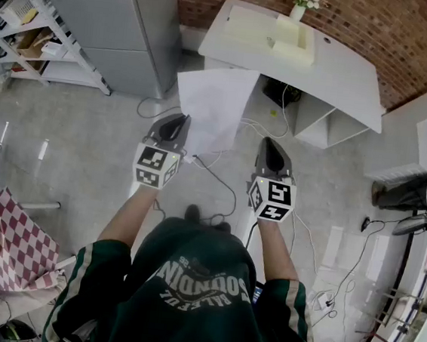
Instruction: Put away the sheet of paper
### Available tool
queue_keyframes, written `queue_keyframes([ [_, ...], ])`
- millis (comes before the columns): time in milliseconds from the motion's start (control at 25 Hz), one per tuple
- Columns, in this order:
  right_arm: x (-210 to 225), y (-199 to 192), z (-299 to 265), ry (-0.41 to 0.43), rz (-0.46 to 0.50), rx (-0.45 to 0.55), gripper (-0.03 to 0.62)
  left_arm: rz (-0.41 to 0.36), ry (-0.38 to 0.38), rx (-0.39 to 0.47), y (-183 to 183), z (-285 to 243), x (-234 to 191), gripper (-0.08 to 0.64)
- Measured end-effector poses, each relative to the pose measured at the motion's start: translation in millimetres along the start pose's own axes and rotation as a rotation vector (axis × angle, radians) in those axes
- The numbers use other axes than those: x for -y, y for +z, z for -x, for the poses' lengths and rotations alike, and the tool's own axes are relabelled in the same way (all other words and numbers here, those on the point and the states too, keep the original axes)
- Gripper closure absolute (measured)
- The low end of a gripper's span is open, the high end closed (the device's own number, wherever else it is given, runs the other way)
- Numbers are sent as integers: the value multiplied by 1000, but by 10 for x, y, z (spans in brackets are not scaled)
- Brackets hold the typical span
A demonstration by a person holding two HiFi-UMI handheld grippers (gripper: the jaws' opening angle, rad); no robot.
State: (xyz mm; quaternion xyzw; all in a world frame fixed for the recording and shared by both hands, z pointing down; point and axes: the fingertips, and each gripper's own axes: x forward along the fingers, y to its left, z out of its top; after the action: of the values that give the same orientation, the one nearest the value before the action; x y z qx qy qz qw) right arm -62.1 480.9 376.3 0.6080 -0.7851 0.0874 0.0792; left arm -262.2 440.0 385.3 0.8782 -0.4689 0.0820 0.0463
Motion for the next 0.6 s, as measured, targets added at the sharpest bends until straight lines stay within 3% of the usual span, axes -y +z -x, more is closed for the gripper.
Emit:
queue_keyframes([
  [600,-232,-25,-62,7,12,2,592,-2,-31,6,-44,37,-203,548],
])
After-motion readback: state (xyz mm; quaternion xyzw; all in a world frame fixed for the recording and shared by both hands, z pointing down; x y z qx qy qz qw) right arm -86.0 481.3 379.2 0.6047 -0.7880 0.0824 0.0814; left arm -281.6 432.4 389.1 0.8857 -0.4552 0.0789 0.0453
